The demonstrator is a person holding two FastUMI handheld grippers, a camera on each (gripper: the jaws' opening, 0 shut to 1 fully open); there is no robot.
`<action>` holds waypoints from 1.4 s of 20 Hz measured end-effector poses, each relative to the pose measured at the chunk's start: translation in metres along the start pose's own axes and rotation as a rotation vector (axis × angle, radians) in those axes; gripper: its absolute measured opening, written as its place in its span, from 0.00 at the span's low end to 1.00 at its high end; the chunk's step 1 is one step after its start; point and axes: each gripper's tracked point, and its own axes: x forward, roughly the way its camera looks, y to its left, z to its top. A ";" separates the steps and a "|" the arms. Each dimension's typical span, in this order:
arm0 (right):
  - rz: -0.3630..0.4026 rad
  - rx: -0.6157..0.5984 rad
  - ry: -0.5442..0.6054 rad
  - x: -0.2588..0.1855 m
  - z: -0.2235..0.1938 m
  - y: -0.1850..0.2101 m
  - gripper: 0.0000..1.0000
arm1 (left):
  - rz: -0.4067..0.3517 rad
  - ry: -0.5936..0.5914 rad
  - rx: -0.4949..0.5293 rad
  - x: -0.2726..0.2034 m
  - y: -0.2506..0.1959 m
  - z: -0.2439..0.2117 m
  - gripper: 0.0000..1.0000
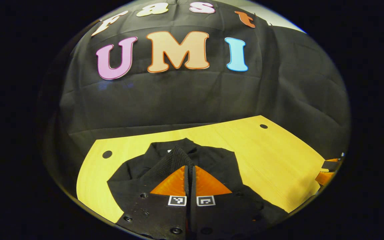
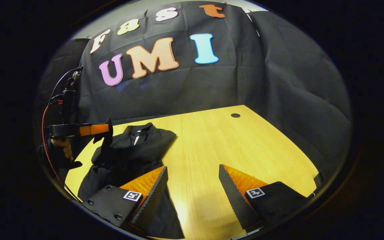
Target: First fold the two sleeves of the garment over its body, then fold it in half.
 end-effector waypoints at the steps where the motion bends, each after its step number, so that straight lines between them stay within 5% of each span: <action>1: -0.006 0.008 0.003 0.000 0.000 -0.006 0.97 | -0.009 0.009 0.007 0.007 -0.007 -0.001 0.00; 9: -0.011 0.024 0.025 0.004 -0.005 -0.036 0.98 | -0.128 0.127 0.045 0.046 -0.068 -0.021 0.01; 12: 0.034 0.002 0.023 0.013 0.003 -0.033 0.98 | -0.077 0.090 0.053 0.041 -0.064 -0.010 0.99; 13: 0.054 -0.005 0.021 0.015 0.006 -0.032 0.98 | -0.065 0.068 0.049 0.035 -0.062 -0.004 0.92; 20: 0.166 -0.070 0.042 0.024 0.002 -0.014 0.98 | 0.056 -0.003 -0.051 -0.038 -0.018 -0.007 0.93; 28: 0.201 -0.107 0.069 0.002 -0.027 0.034 0.98 | 0.174 0.045 -0.108 -0.135 0.056 -0.081 0.93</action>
